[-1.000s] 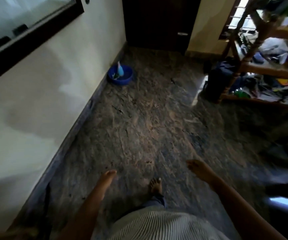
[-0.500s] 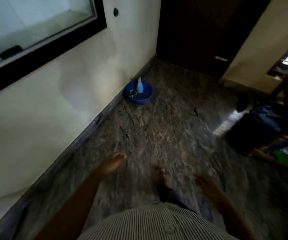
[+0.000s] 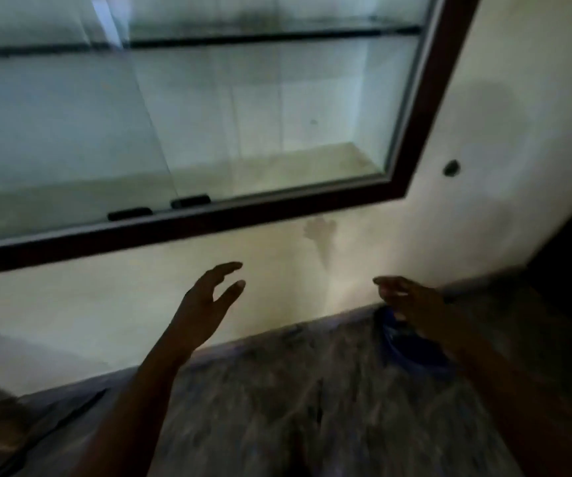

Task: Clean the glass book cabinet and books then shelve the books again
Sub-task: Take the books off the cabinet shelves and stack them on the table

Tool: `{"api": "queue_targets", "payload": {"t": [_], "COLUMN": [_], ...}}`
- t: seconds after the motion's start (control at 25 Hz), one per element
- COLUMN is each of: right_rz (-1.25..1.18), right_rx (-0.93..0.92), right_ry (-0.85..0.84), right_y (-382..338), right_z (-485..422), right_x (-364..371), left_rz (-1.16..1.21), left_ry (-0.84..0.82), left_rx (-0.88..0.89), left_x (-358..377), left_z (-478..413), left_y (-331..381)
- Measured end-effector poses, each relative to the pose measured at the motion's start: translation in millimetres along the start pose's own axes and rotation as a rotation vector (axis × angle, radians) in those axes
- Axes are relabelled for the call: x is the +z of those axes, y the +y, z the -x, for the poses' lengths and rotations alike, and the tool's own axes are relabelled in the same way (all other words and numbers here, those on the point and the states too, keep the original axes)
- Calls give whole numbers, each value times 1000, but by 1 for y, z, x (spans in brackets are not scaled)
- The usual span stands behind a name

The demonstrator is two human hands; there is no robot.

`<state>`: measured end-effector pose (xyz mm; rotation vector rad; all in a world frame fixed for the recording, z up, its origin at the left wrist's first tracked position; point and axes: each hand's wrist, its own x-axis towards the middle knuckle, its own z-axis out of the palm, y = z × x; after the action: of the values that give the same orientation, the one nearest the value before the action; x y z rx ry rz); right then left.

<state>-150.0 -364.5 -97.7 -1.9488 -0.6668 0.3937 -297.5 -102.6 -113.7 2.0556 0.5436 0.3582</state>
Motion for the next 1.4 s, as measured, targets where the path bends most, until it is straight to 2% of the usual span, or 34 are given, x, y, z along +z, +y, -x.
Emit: {"api": "queue_targets", "payload": {"t": [0.12,0.2,0.28,0.48,0.68,0.84,0.96,1.04,1.16,1.28,1.32,1.4], "right_rz": [-26,-82,-74,-78,-59,-15,181,321,366,254,256,345], "right_rx": [-181,-302,-485,-802,-1009,-1120,-1064,-1039,-1119,-1287,-1327,-1343], "right_ry": [33,17,73,260,436,581,782,909,1004,894,841,841], "right_y": [-62,-117,-165,-255,-325,-380,-405,-408,-406,-422,-432,-461], "right_z": [-128,-184,-230,-304,-346,-378,-412,-432,-449,-449,-446,-441], "right_x": [-33,-53,-82,-166,-233,-275,-282,-279,-280,-302,-312,-337], "left_rz": [-95,-129,-198,-287,-440,-487,-417,-273,18,203,232,259], "left_ry": [229,298,391,533,722,798,716,641,456,345,322,272], "left_rx": [306,479,656,1016,1235,1262,1186,1088,945,929,932,984], "left_x": [-33,-50,-63,-85,-110,-127,-130,-128,-122,-113,-109,-104], "left_z": [-86,-133,-180,-275,-329,-372,-396,-410,-428,-445,-448,-463], "left_y": [57,102,149,267,369,442,490,519,559,580,586,600]}}
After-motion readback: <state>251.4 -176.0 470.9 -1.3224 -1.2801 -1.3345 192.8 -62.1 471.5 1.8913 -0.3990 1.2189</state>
